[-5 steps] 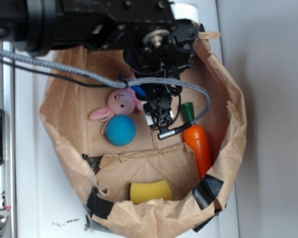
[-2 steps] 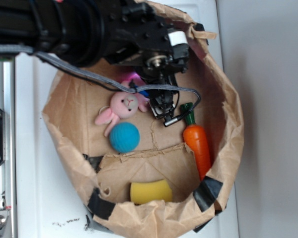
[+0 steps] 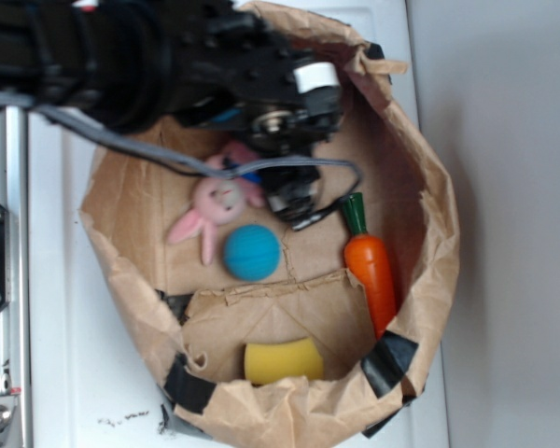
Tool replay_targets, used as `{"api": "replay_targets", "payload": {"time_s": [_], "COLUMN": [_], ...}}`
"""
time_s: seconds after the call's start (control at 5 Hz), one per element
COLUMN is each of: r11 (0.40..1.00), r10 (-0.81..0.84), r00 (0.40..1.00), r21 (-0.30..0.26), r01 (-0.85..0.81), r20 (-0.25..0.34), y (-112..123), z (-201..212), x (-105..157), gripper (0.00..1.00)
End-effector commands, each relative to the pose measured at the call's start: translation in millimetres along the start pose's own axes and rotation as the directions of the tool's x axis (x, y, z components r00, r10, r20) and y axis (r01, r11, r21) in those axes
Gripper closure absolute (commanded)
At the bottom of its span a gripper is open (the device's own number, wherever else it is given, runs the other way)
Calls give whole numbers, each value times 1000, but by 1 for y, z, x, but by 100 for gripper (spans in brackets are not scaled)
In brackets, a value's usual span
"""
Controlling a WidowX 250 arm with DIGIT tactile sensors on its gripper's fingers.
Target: Grab the pink bunny.
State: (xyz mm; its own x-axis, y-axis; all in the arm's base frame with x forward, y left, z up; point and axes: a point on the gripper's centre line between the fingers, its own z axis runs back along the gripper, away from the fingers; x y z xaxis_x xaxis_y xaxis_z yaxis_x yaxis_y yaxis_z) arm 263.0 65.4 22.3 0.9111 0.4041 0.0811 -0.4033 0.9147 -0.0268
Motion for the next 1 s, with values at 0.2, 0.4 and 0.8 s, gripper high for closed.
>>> {"api": "replay_targets", "payload": {"time_s": [0.2, 0.4, 0.8], "r11": [982, 981, 984], "r10": [37, 35, 44], "r00": [998, 998, 991], "r21": [-185, -193, -175], "r01": [-27, -23, -21], "r20": [51, 58, 126], "y": [-21, -31, -38], "z": [124, 133, 141], "x": [12, 21, 31], "gripper": [100, 100, 100]}}
